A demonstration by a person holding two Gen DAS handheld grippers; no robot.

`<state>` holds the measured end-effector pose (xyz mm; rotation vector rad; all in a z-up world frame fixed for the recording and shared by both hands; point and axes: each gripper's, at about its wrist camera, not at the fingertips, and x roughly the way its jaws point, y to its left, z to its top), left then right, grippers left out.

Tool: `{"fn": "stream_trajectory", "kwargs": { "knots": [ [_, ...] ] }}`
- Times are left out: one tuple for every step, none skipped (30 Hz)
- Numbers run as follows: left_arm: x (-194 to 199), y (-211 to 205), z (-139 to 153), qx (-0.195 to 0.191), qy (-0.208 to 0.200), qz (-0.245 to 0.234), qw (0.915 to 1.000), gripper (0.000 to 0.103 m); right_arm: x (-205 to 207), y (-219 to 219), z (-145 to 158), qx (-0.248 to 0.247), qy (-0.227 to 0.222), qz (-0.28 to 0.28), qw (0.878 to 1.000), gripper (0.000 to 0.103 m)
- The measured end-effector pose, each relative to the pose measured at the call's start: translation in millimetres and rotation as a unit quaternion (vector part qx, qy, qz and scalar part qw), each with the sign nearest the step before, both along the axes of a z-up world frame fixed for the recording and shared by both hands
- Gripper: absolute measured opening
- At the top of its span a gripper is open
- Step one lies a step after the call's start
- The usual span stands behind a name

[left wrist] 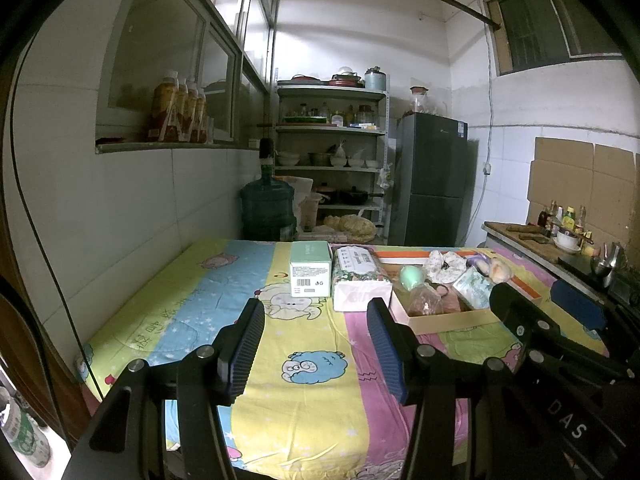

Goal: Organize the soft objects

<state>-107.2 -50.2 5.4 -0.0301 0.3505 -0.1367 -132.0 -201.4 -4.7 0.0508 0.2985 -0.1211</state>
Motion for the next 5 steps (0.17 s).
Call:
{"fn": "stream_trajectory", "kwargs": {
  "knots": [
    [0.2,0.1,0.0,-0.001,0.000,0.000,1.0000,0.053,0.0,0.0,-0.3,0.000,0.000,0.000,1.000,0.074],
    [0.7,-0.6,-0.3,-0.001,-0.001,0.000,1.0000,0.053,0.0,-0.1,0.0,0.000,0.000,0.000,1.000,0.074],
    [1.1,-0.8,-0.6,-0.002,0.000,0.000,1.0000,0.053,0.0,0.0,-0.1,0.000,0.000,0.000,1.000,0.074],
    [1.5,-1.5,-1.1,-0.002,0.000,0.000,1.0000,0.053,0.0,0.0,-0.2,0.000,0.000,0.000,1.000,0.074],
    [2.0,-1.4,-1.3,-0.003,0.000,0.000,1.0000,0.053,0.0,0.0,-0.1,0.000,0.000,0.000,1.000,0.074]
  ]
}}
